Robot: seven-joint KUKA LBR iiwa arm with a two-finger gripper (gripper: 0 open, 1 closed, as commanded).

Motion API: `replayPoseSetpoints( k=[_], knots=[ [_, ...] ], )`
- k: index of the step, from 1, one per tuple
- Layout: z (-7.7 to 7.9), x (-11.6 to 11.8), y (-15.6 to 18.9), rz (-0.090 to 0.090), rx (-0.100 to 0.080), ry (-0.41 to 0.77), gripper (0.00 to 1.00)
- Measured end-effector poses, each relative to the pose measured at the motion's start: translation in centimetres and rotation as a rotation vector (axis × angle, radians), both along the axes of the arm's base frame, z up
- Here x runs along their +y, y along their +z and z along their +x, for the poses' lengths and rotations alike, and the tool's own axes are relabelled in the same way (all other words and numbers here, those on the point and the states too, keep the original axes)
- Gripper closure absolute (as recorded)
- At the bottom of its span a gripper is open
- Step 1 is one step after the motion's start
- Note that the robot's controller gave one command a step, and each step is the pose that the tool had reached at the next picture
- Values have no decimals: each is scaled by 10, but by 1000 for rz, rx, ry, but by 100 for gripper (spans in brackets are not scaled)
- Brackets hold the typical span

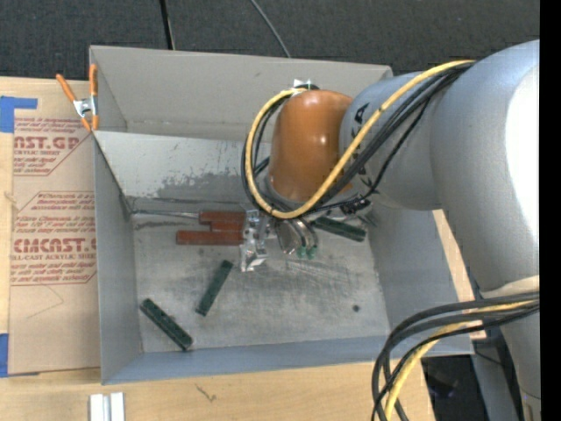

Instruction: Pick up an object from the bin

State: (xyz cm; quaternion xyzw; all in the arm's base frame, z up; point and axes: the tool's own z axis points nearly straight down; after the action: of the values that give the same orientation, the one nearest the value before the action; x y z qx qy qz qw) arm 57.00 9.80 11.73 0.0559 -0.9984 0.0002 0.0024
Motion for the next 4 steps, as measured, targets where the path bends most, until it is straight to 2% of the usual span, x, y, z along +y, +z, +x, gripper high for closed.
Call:
replayPoseSetpoints(
  k=[1, 2, 3, 4],
  knots=[
    [-8, -29, 68, 1, -2, 180, 100],
    [-40, 49, -2, 1, -3, -85, 0],
    [-42, 50, -4, 3, 1, -82, 0],
    [-42, 33, -41, 4, -11, -42, 100]
  ],
)
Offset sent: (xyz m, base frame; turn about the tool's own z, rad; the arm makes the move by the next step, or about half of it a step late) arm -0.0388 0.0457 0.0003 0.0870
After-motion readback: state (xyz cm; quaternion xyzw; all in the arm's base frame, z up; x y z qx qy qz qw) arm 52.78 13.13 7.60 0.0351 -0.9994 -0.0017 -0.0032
